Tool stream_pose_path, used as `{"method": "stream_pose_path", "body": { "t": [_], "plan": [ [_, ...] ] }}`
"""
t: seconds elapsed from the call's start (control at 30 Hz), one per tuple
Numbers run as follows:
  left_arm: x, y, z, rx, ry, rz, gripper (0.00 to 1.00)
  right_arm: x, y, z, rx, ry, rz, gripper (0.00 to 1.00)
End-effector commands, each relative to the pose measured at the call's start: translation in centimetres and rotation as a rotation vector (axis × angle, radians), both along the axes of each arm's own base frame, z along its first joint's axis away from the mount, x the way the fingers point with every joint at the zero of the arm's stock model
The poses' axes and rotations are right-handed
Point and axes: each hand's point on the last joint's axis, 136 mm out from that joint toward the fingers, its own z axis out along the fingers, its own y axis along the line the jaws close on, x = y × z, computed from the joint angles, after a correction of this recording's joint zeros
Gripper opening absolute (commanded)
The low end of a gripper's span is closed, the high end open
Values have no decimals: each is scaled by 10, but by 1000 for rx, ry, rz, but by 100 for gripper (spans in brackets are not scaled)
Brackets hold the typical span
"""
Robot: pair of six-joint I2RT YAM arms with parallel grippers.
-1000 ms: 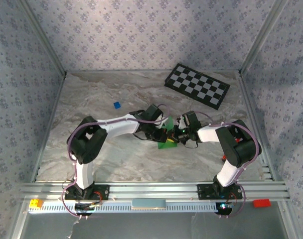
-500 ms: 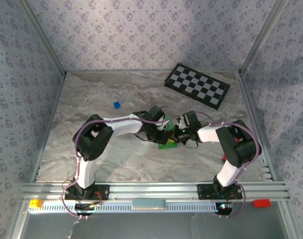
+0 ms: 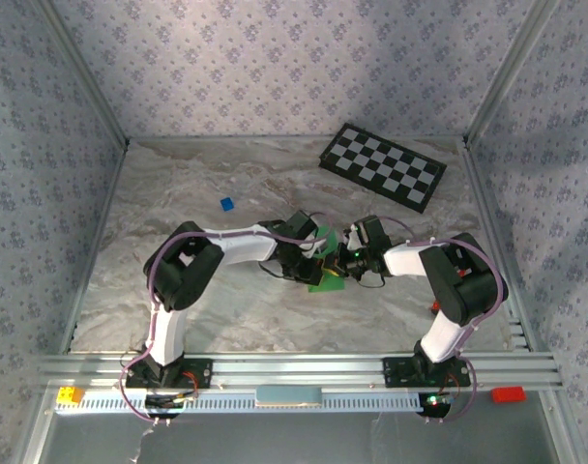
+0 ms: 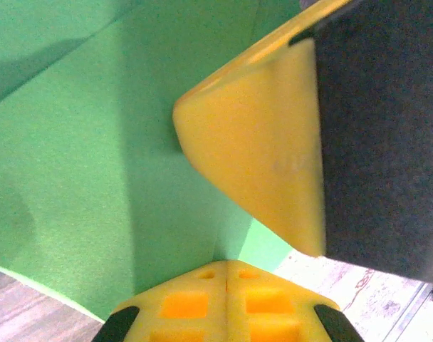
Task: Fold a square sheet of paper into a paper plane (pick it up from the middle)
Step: Fold the triangle a second time at the center of the table.
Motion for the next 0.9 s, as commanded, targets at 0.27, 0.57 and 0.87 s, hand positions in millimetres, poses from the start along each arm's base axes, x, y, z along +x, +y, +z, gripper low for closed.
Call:
{"method": "stream_pose_path", "body": {
  "t": [0.27, 0.57, 0.87],
  "plan": [
    [-31, 32, -17, 81, 67, 13, 0, -18, -35, -40, -168, 118, -61, 0],
    [-44, 49, -17, 107, 75, 18, 1, -18, -37, -38, -168, 116, -63, 0],
    [-40, 50, 2, 71, 10, 30, 0, -16, -35, -37, -163, 114, -65, 0]
  ]
}}
